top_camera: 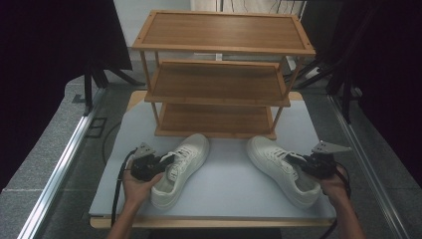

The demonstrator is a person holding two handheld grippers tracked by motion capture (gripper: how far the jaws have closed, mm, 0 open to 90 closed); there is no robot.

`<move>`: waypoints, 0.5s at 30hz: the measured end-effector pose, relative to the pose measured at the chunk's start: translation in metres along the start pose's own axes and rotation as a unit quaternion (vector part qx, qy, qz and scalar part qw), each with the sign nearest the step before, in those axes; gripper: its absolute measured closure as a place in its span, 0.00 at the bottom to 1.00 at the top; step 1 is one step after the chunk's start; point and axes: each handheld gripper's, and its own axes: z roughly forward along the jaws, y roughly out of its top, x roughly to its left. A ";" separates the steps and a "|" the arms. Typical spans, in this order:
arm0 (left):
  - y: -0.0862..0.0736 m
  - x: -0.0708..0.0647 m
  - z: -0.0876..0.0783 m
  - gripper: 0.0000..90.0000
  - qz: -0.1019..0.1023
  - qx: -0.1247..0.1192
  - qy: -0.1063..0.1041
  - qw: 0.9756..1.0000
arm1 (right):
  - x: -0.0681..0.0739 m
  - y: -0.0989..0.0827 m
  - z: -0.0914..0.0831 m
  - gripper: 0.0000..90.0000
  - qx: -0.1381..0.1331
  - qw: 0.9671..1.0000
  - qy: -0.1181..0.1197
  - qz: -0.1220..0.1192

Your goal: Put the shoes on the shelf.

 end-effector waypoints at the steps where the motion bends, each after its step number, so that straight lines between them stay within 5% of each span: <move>1: 0.000 0.000 -0.003 0.91 -0.009 -0.010 -0.009 1.000 | 0.000 0.000 0.000 0.93 0.000 1.000 0.000 0.000; 4: 0.001 0.002 -0.012 0.91 -0.044 -0.042 -0.049 0.997 | 0.005 -0.002 -0.003 0.92 -0.030 0.999 0.007 0.045; 7: 0.001 0.002 -0.021 0.91 -0.072 -0.074 -0.082 0.991 | 0.009 -0.004 -0.005 0.92 -0.054 0.995 0.014 0.082; 10: 0.004 0.002 -0.029 0.91 -0.105 -0.112 -0.114 0.981 | 0.014 -0.005 -0.006 0.92 -0.079 0.990 0.023 0.113; 15: 0.010 0.001 -0.039 0.91 -0.142 -0.159 -0.157 0.964 | 0.023 -0.002 -0.007 0.92 -0.131 0.977 0.046 0.161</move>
